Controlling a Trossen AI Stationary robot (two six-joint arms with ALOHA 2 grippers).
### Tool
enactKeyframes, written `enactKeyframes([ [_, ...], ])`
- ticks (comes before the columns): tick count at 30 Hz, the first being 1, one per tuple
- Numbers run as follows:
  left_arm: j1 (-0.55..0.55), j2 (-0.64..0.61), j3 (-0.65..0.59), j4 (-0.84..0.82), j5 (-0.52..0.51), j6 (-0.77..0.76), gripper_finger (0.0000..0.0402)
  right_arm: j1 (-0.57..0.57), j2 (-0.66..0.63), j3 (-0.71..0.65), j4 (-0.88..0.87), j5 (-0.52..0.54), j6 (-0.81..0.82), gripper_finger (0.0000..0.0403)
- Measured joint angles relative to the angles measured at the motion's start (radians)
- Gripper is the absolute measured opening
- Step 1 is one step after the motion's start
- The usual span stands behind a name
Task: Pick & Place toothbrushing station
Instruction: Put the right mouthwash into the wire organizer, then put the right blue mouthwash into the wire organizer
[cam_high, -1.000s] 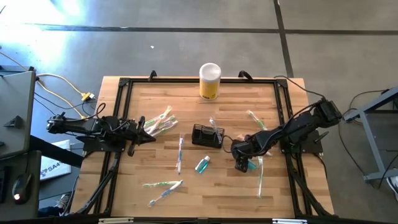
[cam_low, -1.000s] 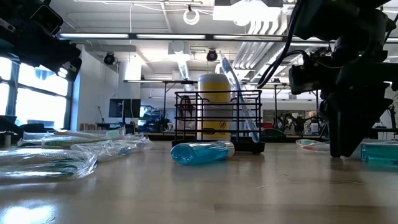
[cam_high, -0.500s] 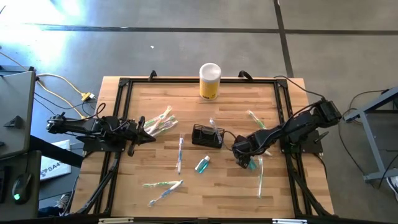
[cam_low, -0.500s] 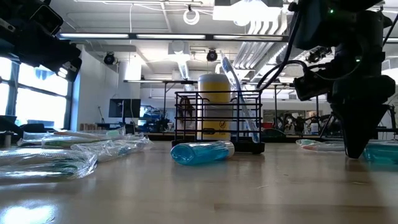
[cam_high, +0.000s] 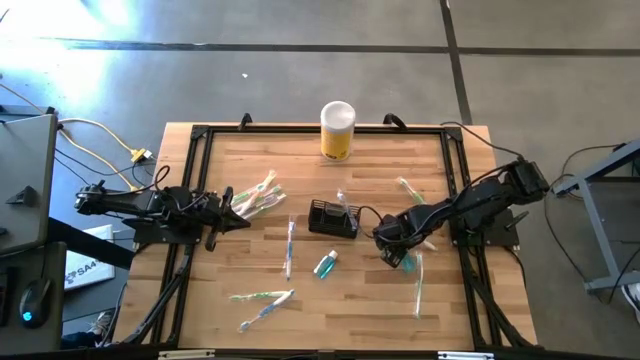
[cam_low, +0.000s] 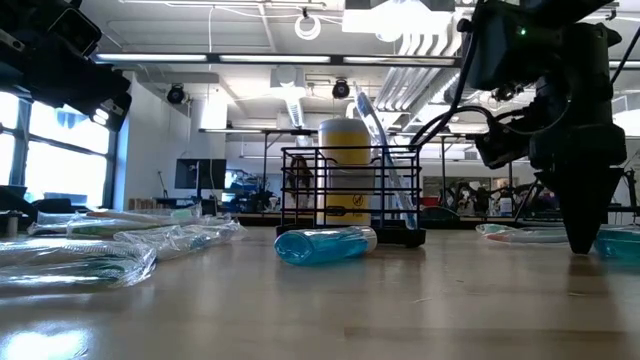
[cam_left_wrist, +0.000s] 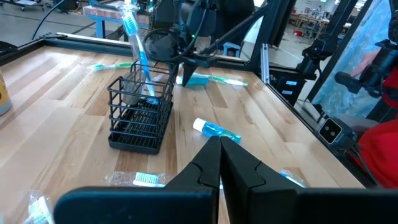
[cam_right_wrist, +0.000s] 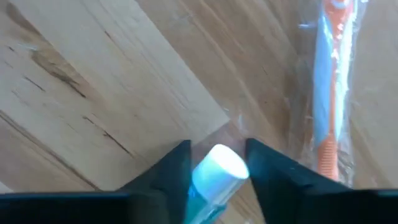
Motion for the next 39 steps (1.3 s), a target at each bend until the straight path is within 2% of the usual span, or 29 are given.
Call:
enactKeyframes([
  [5,0.000,0.000,0.000,0.000,0.000,0.000,0.0000,0.001,0.000,-0.002,-0.026,-0.007,-0.053,0.0026],
  [7,0.000,0.000,0.000,0.000,0.000,0.000,0.0000,0.000,0.000,-0.002,-0.033,-0.002,-0.063,0.0009],
  [18,0.000,0.000,0.000,0.000,0.000,0.000,0.0000,0.001,0.000,-0.002,-0.042,0.025,-0.075,0.0003],
  [24,0.000,0.000,0.000,0.000,0.000,0.000,0.0000,0.001,0.001,0.006,-0.050,0.046,-0.147,0.0003],
  [29,0.000,0.000,0.000,0.000,0.000,0.000,0.0000,0.006,0.003,0.094,-0.187,0.143,-0.167,0.0003],
  [32,0.000,0.000,0.000,0.000,0.000,0.000,0.0000,0.020,0.002,0.176,-0.299,0.164,-0.147,0.0003],
  [36,0.000,0.000,0.000,0.000,0.000,0.001,0.0000,0.045,0.002,0.265,-0.353,0.111,-0.091,0.0003],
  [39,0.000,0.000,0.000,0.000,0.000,0.015,0.0000,0.054,0.001,0.295,-0.354,0.009,-0.068,0.0003],
])
